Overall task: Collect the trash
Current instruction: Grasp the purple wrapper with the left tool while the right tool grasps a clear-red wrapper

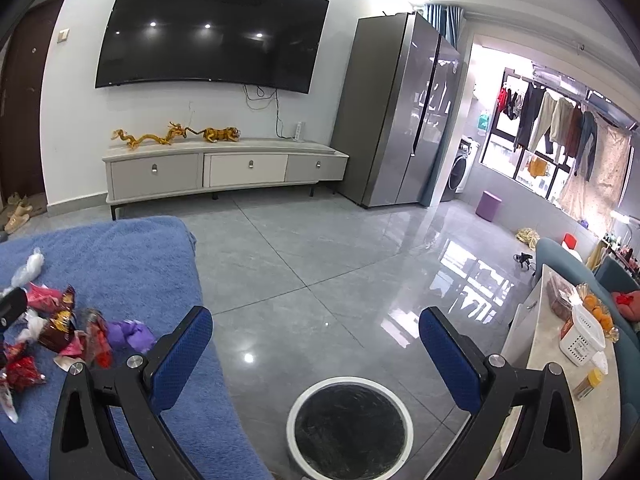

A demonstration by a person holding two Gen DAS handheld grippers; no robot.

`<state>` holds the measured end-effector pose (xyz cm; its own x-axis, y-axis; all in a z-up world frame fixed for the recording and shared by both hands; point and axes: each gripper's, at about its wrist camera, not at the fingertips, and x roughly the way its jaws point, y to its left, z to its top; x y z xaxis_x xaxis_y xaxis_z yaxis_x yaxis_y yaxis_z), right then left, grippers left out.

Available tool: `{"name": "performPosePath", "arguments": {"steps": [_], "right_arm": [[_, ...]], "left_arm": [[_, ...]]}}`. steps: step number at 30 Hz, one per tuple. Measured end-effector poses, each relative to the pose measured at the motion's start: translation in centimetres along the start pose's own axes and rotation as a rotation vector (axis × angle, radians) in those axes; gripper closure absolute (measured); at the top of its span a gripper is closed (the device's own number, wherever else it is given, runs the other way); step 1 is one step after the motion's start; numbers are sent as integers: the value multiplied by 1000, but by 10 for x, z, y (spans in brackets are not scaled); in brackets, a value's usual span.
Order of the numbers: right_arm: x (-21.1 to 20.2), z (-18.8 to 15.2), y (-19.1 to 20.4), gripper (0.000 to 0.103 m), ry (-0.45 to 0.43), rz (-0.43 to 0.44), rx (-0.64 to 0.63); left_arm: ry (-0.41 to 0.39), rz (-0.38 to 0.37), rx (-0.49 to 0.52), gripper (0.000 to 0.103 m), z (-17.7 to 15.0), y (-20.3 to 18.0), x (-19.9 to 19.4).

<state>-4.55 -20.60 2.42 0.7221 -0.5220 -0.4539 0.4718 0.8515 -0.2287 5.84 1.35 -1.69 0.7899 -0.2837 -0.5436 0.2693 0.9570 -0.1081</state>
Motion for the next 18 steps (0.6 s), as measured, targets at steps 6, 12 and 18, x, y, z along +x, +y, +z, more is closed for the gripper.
{"name": "performPosePath", "arguments": {"steps": [6, 12, 18], "right_arm": [[-4, 2, 19, 0, 19, 46, -17], [-6, 6, 48, 0, 29, 145, -35], [10, 6, 87, 2, 91, 327, -54]], "left_arm": [[1, 18, -31, 1, -5, 29, -2], [4, 91, -68, 1, -13, 74, -3], [21, 214, -111, 1, -27, 131, -3]]}}
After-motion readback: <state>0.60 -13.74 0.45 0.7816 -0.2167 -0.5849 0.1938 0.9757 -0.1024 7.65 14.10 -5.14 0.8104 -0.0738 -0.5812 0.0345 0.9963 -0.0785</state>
